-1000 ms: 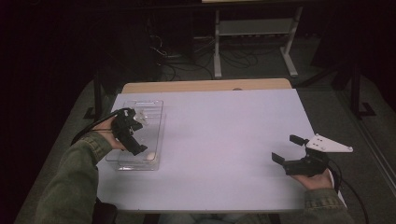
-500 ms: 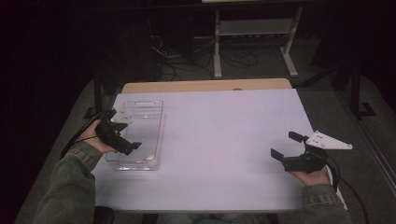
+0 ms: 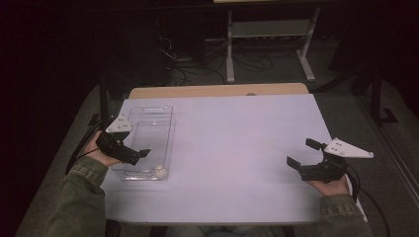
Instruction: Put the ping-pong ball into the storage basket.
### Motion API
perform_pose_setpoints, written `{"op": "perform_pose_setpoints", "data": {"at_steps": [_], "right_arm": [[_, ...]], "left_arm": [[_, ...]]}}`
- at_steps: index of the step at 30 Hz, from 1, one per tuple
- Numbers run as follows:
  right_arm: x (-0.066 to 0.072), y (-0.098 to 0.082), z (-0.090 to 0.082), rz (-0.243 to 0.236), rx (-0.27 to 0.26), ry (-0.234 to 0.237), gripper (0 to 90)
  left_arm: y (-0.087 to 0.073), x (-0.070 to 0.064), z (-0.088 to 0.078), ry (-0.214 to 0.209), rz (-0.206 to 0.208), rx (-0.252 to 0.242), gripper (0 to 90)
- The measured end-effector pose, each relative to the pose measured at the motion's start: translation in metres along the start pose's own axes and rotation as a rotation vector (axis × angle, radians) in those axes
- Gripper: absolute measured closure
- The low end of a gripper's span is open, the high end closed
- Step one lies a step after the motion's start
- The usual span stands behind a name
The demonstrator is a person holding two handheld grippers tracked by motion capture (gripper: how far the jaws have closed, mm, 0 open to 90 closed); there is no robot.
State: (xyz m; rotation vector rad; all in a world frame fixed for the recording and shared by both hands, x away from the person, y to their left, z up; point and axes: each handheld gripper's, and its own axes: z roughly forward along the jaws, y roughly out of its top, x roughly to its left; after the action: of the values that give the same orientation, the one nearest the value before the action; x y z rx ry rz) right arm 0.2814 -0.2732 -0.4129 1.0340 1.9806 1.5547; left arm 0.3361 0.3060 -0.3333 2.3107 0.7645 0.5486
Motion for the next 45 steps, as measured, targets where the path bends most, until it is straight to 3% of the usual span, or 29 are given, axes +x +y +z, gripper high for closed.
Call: {"op": "perform_pose_setpoints", "data": {"at_steps": [2, 4, 8, 21, 22, 31, 38, 45], "right_arm": [[0.000, 0.000, 0.000, 0.000, 0.000, 0.000, 0.0], [0.000, 0.000, 0.000, 0.000, -0.001, -0.001, 0.0], [0.000, 0.000, 0.000, -0.001, -0.001, -0.002, 0.0], [0.001, 0.000, 0.000, -0.003, 0.001, -0.004, 0.0], [0.001, 0.000, 0.000, -0.002, 0.002, -0.004, 0.0], [0.000, 0.001, 0.001, -0.007, 0.001, 0.002, 0.0], [0.000, 0.000, 0.001, -0.006, 0.002, 0.003, 0.0], [0.002, 0.000, 0.002, -0.016, 0.010, 0.004, 0.0]], "left_arm": [[-0.001, 0.000, -0.001, 0.005, -0.009, -0.015, 0.0], [-0.006, 0.001, -0.007, 0.013, -0.037, -0.067, 0.0], [-0.015, 0.002, -0.013, 0.019, -0.082, -0.125, 0.0], [-0.040, -0.003, -0.016, 0.043, -0.166, -0.203, 0.0], [-0.043, -0.004, -0.015, 0.061, -0.177, -0.220, 0.0], [-0.052, -0.010, -0.015, 0.075, -0.230, -0.295, 0.0], [-0.068, -0.010, -0.019, 0.112, -0.311, -0.422, 0.0], [-0.082, -0.017, -0.014, 0.121, -0.343, -0.452, 0.0]]}}
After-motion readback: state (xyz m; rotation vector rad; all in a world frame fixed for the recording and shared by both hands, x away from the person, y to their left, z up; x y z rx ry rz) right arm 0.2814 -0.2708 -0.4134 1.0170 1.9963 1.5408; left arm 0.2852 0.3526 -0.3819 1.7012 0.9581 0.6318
